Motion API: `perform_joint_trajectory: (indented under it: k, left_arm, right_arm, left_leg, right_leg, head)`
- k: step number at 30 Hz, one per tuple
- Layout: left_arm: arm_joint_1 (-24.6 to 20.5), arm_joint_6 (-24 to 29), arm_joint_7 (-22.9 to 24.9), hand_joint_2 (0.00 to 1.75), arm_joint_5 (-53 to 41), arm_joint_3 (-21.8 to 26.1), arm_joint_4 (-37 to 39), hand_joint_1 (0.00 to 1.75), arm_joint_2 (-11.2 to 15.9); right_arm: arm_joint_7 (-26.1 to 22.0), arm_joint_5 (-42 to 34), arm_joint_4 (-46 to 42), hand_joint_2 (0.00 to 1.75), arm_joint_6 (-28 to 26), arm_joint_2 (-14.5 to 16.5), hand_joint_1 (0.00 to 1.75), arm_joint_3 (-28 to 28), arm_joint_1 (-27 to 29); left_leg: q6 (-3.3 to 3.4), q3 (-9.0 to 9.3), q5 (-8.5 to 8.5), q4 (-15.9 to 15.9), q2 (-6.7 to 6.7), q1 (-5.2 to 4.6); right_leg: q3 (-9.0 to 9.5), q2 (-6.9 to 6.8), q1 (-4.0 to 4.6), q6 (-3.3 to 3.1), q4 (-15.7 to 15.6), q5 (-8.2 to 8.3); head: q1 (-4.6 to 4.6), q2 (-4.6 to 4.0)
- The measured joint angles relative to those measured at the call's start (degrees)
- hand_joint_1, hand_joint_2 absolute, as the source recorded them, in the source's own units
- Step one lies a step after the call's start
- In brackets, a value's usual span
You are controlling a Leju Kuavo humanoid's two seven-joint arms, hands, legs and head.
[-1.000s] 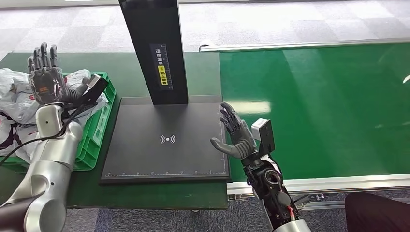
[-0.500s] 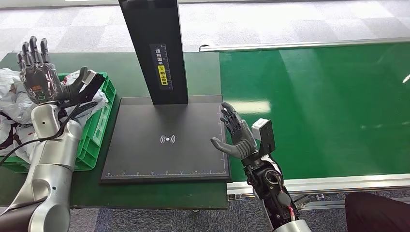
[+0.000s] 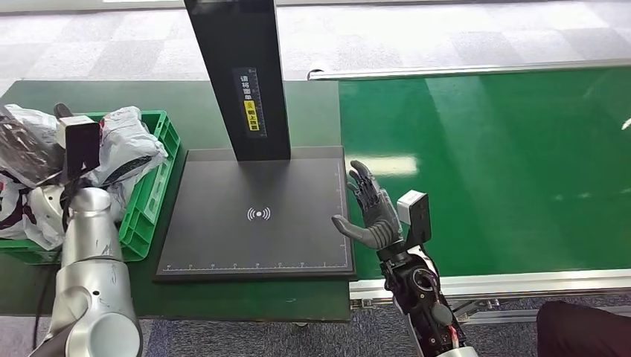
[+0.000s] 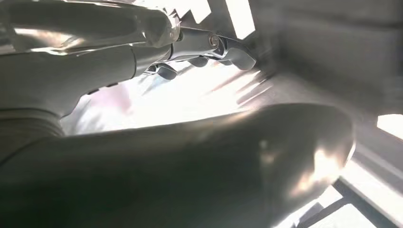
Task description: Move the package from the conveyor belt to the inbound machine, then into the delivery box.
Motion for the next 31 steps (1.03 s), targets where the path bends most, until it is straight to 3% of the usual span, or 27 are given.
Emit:
perform_joint_trajectory:
  k: [2, 5, 7, 9, 12, 31]
  left_arm:
    - [4.3, -9.7, 2.8, 1.75, 14.6, -4.6, 0.2, 0.0, -1.6]
    - [14.3, -29.4, 4.9, 1.75, 29.7, -16.3, -2.5, 0.0, -3.8]
    - [18.3, -34.4, 4.6, 1.75, 33.3, -23.4, -2.9, 0.0, -4.7]
    - [20.6, -34.9, 4.6, 1.75, 35.3, -28.6, -3.6, 0.0, -5.2]
    - [21.9, -34.7, 5.2, 1.75, 36.0, -32.5, -4.5, 0.0, -5.2]
    - [21.9, -34.8, 5.1, 1.75, 36.3, -34.1, -4.6, 0.0, -4.9]
  right_arm:
    - [0.4, -0.1, -0.4, 1.75, 0.9, -0.1, 0.0, -0.6, -0.2]
    - [1.6, 0.1, -0.4, 1.75, 1.8, 0.4, 0.0, -1.3, -1.4]
    - [2.2, 0.7, -0.4, 1.75, 1.8, 1.4, 0.0, -1.3, -2.2]
    - [2.5, 1.2, -0.4, 1.75, 1.4, 2.5, 0.0, -1.3, -2.5]
    - [1.9, 2.0, 0.4, 1.75, 0.9, 3.6, 0.0, -1.3, -3.4]
    - [0.6, 3.3, 5.1, 1.75, 1.3, 6.0, 0.0, -1.3, -7.0]
  left_leg:
    - [0.0, 0.05, -0.01, 0.0, 0.12, -0.02]
    - [0.0, -0.05, -0.02, 0.0, 0.22, -0.05]
    - [0.0, -0.12, -0.03, 0.0, 0.21, -0.06]
    - [0.01, -0.13, -0.04, 0.0, 0.2, -0.07]
    - [0.0, -0.13, -0.04, 0.0, 0.17, -0.02]
    - [-0.04, -0.09, 0.01, 0.0, 0.17, 0.02]
  right_leg:
    - [0.08, 0.11, -0.02, 0.0, 0.0, 0.0]
    - [0.0, 0.23, -0.05, 0.01, 0.0, 0.01]
    - [-0.06, 0.22, -0.06, 0.02, 0.0, 0.02]
    - [-0.08, 0.22, -0.06, 0.02, 0.0, 0.02]
    - [-0.11, 0.22, -0.01, 0.02, 0.0, 0.02]
    - [-0.09, 0.22, 0.03, 0.0, 0.1, 0.02]
  head:
    - [-0.01, 0.0]
    - [0.03, 0.0]
    - [0.03, -0.01]
    - [0.02, -0.01]
    - [0.0, -0.01]
    - [0.0, -0.01]
